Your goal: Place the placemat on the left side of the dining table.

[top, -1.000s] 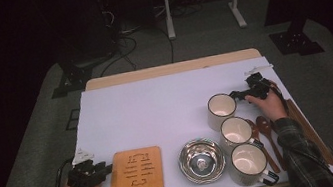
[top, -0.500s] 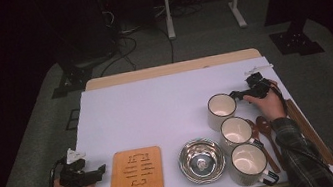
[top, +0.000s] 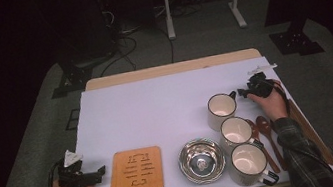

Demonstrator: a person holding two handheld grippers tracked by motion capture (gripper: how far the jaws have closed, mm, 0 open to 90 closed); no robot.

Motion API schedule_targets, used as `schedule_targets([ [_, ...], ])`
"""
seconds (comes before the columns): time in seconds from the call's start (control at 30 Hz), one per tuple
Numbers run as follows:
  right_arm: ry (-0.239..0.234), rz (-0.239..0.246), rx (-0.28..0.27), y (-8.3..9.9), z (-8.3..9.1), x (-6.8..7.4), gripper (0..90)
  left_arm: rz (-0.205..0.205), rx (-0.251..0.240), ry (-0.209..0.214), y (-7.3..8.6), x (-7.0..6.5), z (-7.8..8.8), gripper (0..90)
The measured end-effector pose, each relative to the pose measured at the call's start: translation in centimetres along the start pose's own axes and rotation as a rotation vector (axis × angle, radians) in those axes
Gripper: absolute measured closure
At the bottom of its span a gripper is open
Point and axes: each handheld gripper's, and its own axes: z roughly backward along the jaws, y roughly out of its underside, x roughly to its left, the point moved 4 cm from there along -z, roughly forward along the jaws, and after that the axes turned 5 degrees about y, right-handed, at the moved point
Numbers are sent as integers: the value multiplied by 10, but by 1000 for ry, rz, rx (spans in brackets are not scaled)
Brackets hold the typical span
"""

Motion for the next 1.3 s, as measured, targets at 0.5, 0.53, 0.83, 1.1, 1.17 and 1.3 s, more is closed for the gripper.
schedule_targets([
  [0.5, -26, 0, 6, -7, 23, 2, 894, 0, -2, 0, 0, 0, 0, 0],
  [0.53, -31, 1, 9, -7, 25, 2, 895, 0, 0, 0, 0, 0, 0, 0],
  [0.83, -75, -22, 24, -13, 45, 4, 897, 1, -1, 0, 0, 0, 0, 0],
  [1.1, -107, -36, 11, -18, 62, 6, 897, 0, -1, -1, 0, 0, 0, 0],
  [1.17, -120, -28, 2, -21, 68, 8, 898, 0, -1, -1, 0, 0, 0, 0],
  [1.3, -146, -30, -5, -23, 76, 12, 898, 0, -1, 0, 0, 0, 0, 0],
])
